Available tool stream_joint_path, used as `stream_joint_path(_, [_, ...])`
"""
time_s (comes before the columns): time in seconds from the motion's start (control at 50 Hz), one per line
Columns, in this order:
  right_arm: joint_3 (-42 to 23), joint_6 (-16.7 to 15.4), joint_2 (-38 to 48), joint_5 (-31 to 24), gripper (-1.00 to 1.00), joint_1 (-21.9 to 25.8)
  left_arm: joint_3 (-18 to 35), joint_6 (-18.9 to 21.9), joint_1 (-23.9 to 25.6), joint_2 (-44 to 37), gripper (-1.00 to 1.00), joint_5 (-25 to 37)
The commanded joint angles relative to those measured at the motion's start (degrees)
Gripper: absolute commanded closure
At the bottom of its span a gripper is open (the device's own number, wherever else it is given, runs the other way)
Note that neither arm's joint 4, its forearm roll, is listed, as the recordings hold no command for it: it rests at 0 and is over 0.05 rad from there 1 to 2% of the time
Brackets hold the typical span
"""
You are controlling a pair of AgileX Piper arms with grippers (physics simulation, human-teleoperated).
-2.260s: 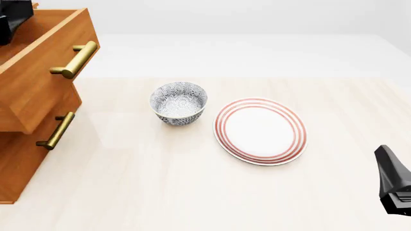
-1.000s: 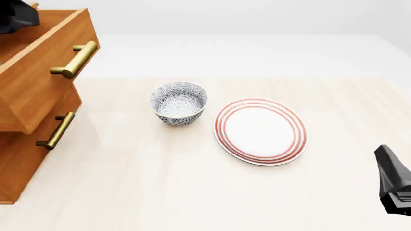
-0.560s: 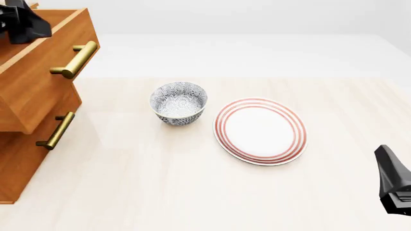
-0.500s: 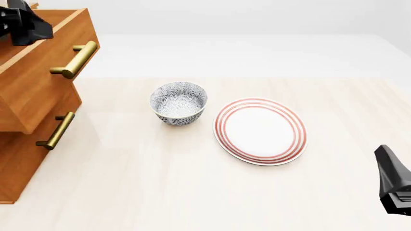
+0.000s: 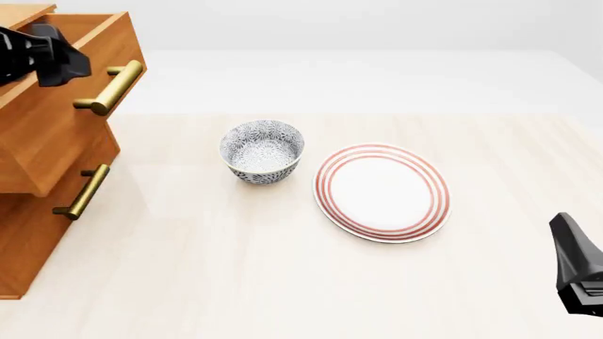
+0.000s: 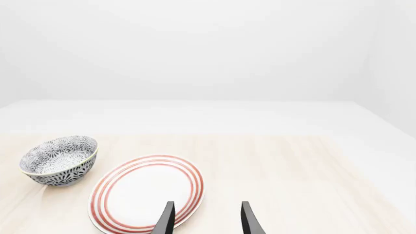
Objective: Open the top drawer of the cabinet.
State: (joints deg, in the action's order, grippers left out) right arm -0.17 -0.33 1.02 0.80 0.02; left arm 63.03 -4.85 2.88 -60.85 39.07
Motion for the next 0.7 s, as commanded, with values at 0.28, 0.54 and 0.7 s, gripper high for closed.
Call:
stream_joint_path(0.28, [0.0, 0.0, 0.0, 0.0, -1.00, 0.0, -2.1, -1.0, 0.1, -1.6, -1.00, -2.6])
stream_joint_path(0.54, [0.0, 0.0, 0.0, 0.0, -1.00, 0.0, -3.1, -1.0, -0.4, -2.1, -1.00, -3.4])
stream_joint_path(0.7, [0.0, 0.0, 0.0, 0.0, -1.00, 0.0, -3.0, -1.4, 1.3, -2.5, -1.00, -3.5])
